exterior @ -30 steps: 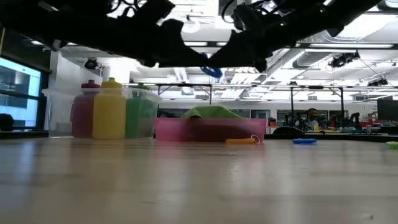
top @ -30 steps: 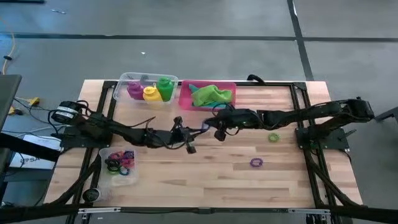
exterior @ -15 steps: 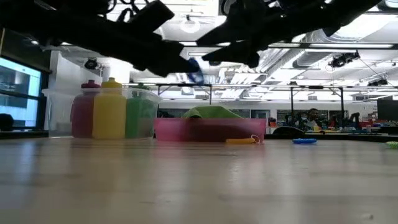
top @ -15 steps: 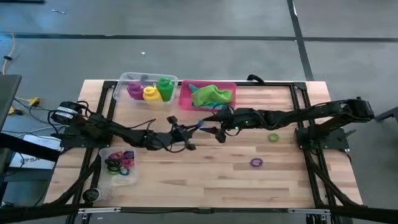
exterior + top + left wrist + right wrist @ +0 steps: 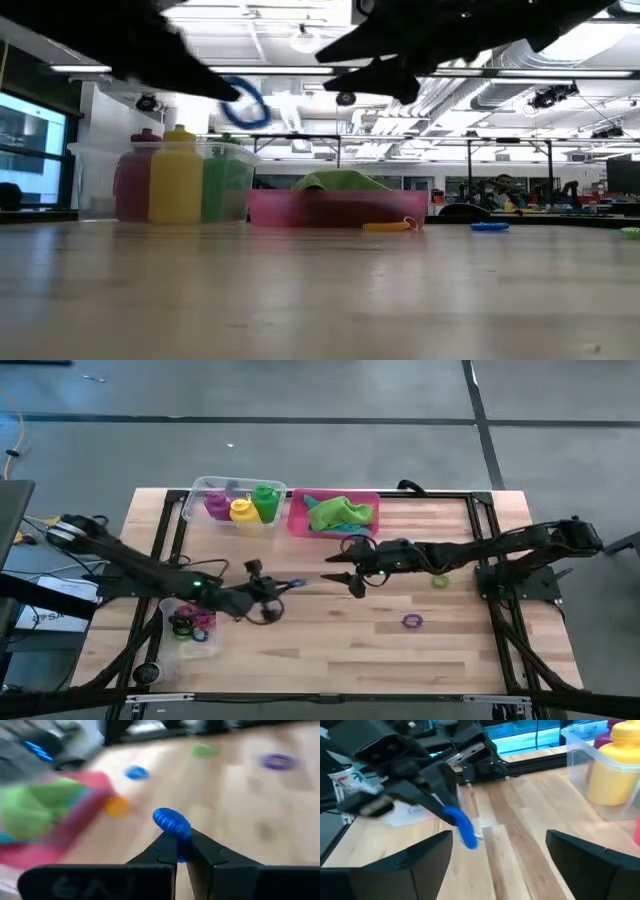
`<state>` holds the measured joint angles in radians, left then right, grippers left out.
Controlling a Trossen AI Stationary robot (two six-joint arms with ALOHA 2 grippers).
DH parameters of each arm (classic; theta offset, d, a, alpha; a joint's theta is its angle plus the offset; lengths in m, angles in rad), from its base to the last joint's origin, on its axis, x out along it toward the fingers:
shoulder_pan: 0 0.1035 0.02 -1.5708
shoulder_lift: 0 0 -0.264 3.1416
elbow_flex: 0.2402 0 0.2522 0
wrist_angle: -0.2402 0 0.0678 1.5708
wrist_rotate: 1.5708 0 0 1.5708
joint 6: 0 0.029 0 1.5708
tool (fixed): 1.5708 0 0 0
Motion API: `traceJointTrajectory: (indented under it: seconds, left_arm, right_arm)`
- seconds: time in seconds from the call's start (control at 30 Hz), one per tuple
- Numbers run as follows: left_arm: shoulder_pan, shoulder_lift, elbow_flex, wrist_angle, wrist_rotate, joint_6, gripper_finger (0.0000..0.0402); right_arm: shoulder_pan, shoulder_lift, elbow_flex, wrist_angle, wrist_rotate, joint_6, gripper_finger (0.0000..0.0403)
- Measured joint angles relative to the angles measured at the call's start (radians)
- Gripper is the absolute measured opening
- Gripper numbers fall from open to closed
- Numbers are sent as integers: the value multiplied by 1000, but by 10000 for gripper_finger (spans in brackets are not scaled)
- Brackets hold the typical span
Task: Pick & Place Sports Items
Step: Put the blue spring keychain into the bottom transparent bin
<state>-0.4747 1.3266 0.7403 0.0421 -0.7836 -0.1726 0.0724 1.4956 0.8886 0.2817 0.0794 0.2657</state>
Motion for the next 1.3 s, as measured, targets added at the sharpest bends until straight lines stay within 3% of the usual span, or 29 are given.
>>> traceJointTrajectory:
  seconds: [0.17,0.37,0.77,1.0,1.3]
  left_arm:
    - [-48,-150,0,-299,199,-232,4]
    - [-110,-302,0,-525,434,-456,4]
    - [-191,-533,0,-774,633,-681,4]
    - [-244,-530,0,-891,727,-797,4]
    - [-307,-413,0,-981,787,-906,4]
  right_arm:
    - [9,0,0,-2,0,0,259]
    - [9,0,0,-53,0,0,259]
    - [9,0,-1,-161,0,-27,259]
    - [8,0,-1,-190,0,-52,259]
    - [8,0,-1,-190,1,-86,259]
